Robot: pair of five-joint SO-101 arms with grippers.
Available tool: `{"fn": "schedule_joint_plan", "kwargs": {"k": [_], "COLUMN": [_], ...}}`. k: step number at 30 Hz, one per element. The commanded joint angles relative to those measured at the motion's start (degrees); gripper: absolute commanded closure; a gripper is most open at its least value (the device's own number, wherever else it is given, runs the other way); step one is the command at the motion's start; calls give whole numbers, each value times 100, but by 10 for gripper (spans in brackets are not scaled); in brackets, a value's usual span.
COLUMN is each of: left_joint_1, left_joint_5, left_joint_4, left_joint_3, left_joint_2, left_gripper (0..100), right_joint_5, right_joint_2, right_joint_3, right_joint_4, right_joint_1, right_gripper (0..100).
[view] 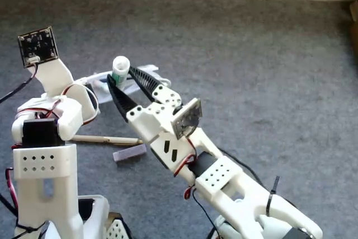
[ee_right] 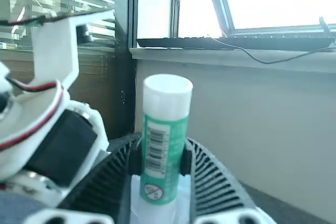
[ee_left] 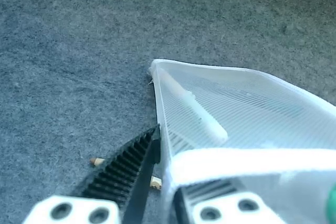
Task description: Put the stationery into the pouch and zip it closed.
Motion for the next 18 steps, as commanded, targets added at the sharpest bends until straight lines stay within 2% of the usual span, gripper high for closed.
{"fn": "schedule_joint_plan", "kwargs": {"k": [1,3,5,11,18], "left_joint_1": [-84,-92,-119,-145,-145], "left_joint_5": [62,53,53,53,53], "left_joint_4": [-132,-132,-132,-132,-132], "left_joint_3": [-110,-110,-110,-110,-110], "left_joint_2": [-154,-154,-154,-154,-154], "left_gripper": [994,994,994,994,994], "right_joint_5": [211,237,589,668,686], "right_joint_2": [-22,-22,-22,-13,-382], "right_joint_3": [119,198,251,488,549], "right_joint_4": [-295,-268,-268,-259,-119], "right_joint_1": [-22,-13,-40,-171,-224], "right_gripper": [992,988,971,830,828]}}
